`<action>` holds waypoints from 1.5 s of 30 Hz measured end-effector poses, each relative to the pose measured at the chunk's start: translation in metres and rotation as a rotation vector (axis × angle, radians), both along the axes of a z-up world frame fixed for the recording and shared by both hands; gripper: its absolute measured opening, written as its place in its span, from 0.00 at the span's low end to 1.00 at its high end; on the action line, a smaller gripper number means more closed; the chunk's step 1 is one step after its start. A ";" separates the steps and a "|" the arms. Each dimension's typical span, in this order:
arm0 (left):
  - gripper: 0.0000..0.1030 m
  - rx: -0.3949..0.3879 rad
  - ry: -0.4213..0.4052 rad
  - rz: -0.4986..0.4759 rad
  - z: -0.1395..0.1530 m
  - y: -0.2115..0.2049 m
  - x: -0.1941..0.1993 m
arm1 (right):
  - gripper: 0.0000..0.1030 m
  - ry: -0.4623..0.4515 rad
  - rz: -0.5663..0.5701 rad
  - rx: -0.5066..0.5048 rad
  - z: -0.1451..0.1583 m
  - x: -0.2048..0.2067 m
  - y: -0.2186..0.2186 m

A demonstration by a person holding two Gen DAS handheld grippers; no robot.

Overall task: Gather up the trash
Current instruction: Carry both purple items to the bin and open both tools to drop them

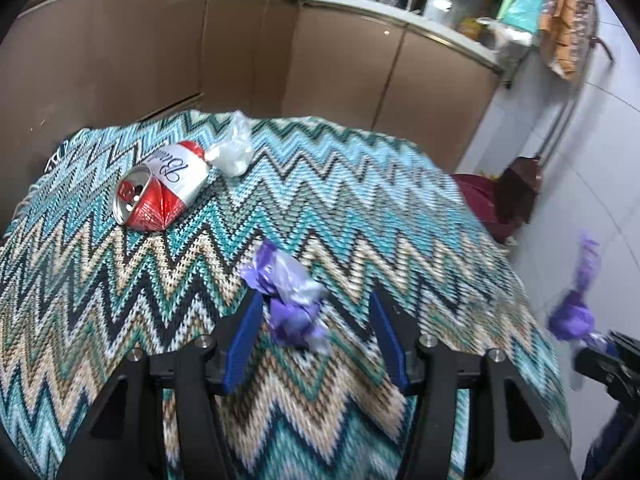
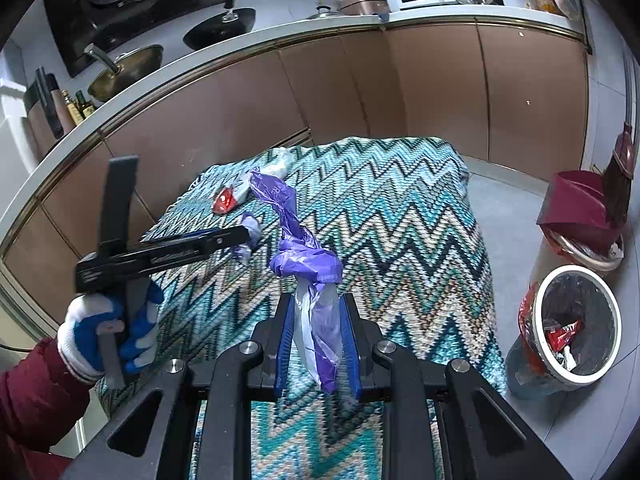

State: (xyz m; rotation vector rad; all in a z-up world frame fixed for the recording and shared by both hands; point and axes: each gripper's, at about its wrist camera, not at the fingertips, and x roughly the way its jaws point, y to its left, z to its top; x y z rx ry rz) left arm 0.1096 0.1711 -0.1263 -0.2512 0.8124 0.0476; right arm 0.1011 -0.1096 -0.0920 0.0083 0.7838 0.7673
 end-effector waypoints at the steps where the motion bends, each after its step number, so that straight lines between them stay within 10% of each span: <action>1: 0.38 -0.004 0.008 0.001 -0.003 0.002 0.003 | 0.21 0.002 -0.003 0.002 -0.001 0.001 -0.002; 4: 0.24 -0.010 0.021 0.012 -0.013 0.008 0.007 | 0.21 0.008 -0.015 0.010 -0.004 0.006 -0.007; 16: 0.21 0.021 -0.074 -0.084 0.037 -0.028 -0.019 | 0.21 -0.028 -0.089 0.062 0.005 0.005 -0.048; 28: 0.21 0.010 -0.081 -0.474 0.075 -0.198 0.056 | 0.21 -0.039 -0.411 0.059 -0.005 0.050 -0.172; 45: 0.28 -0.053 0.124 -0.645 -0.023 -0.387 0.222 | 0.27 0.074 -0.654 -0.044 -0.093 0.169 -0.276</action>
